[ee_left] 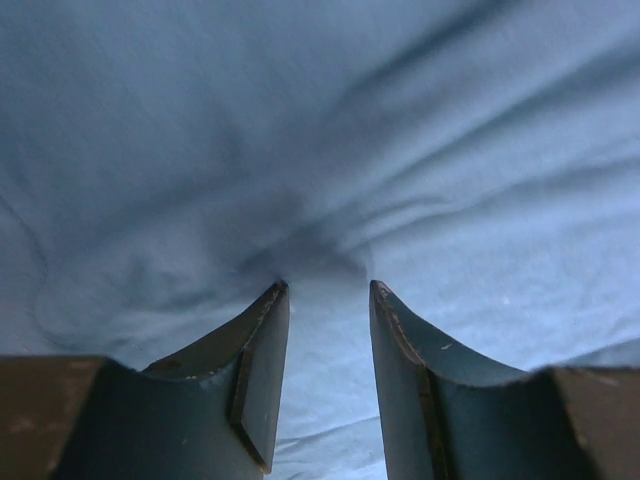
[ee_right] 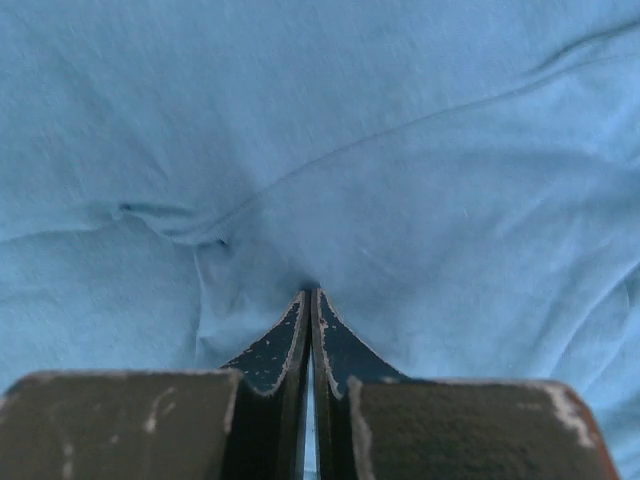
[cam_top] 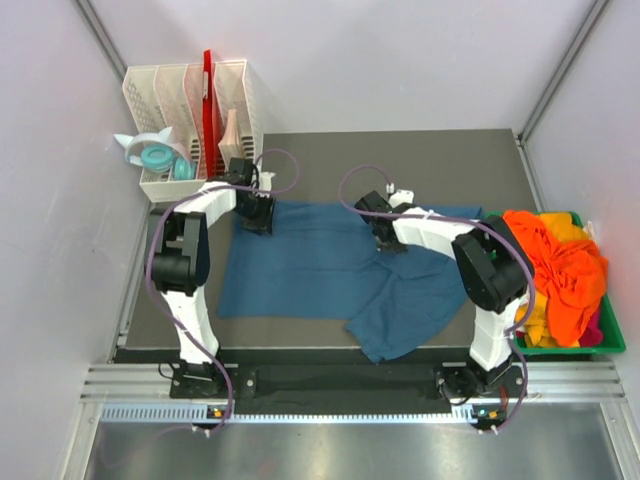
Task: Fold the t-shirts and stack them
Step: Fold the tshirt
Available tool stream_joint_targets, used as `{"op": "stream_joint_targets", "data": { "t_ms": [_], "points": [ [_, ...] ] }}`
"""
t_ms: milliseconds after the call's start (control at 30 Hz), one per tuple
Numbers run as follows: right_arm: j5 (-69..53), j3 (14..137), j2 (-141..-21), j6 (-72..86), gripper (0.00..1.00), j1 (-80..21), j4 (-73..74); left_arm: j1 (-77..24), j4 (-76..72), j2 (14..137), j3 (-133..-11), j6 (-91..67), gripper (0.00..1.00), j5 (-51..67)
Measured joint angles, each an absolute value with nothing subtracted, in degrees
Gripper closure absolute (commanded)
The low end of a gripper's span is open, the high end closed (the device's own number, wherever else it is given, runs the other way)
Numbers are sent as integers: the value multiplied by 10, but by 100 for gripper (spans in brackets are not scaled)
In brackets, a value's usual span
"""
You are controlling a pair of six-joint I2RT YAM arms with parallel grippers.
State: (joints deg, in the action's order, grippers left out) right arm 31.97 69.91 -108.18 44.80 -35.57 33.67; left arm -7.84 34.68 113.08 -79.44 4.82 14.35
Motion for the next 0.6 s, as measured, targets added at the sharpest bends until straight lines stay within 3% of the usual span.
{"op": "stream_joint_targets", "data": {
  "t_ms": [600],
  "points": [
    [240, 866, -1188, 391, 100, -285, 395, -82, 468, 1284, -1041, 18, 57, 102]
  ]
}}
